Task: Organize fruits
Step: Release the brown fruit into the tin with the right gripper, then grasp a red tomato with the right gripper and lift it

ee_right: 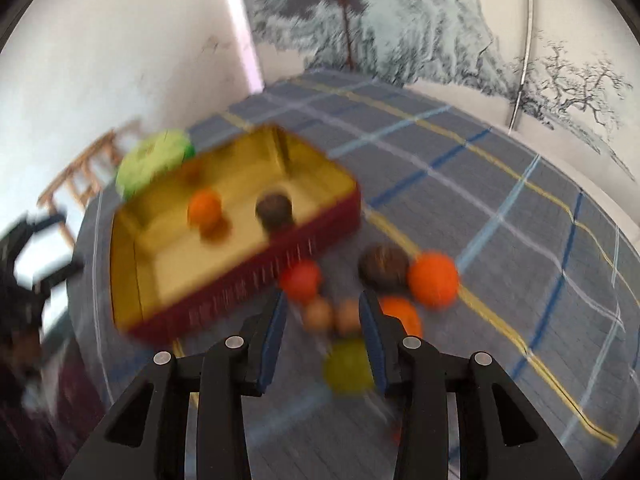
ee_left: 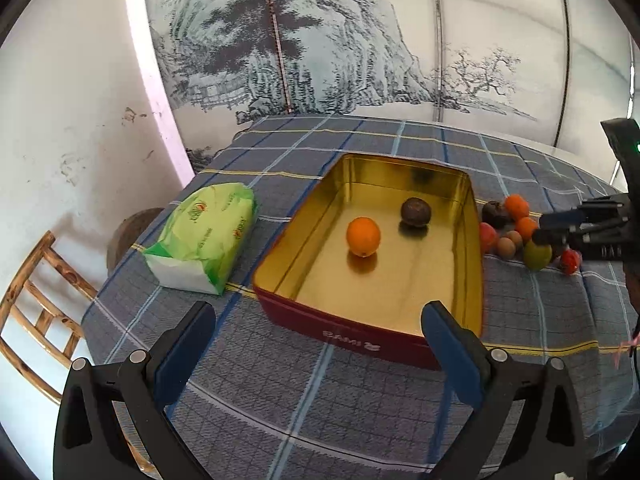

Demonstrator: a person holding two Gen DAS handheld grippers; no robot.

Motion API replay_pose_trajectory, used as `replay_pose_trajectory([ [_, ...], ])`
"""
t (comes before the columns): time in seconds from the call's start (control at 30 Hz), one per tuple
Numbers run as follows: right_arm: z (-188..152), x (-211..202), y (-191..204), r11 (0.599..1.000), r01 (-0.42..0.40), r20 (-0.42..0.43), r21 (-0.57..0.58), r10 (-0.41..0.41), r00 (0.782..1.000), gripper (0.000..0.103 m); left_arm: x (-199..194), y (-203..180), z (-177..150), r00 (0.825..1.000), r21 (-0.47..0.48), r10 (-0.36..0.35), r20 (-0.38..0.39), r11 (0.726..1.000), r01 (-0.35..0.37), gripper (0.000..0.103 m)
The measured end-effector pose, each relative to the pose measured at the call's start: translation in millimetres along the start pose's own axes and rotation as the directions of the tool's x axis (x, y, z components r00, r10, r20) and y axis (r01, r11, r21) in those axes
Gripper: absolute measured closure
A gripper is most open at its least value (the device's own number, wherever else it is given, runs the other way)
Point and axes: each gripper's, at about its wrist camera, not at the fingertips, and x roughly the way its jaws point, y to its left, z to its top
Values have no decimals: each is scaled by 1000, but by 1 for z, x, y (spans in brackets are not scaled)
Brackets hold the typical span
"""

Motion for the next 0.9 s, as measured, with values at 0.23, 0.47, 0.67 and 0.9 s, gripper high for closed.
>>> replay_pose_trajectory([
  [0.23,-6,12,16,984,-29,-33,-176,23,999,64,-2,-23,2,1000,63,-1,-7,998,1,1],
  [0.47,16,51,21,964,-47,-83,-261,26,996,64,0,-26,9,1000,68,4,-11,998,-3,1],
  [0.67,24,80,24,957,-95,-146,-276,55,988,65,6,-32,11,1000,83,6,-25,997,-4,1],
  [0.9,9,36,26,970,-73,-22,-230,70,997,68,6,-47,13,1000,122,-3,-20,993,5,1],
])
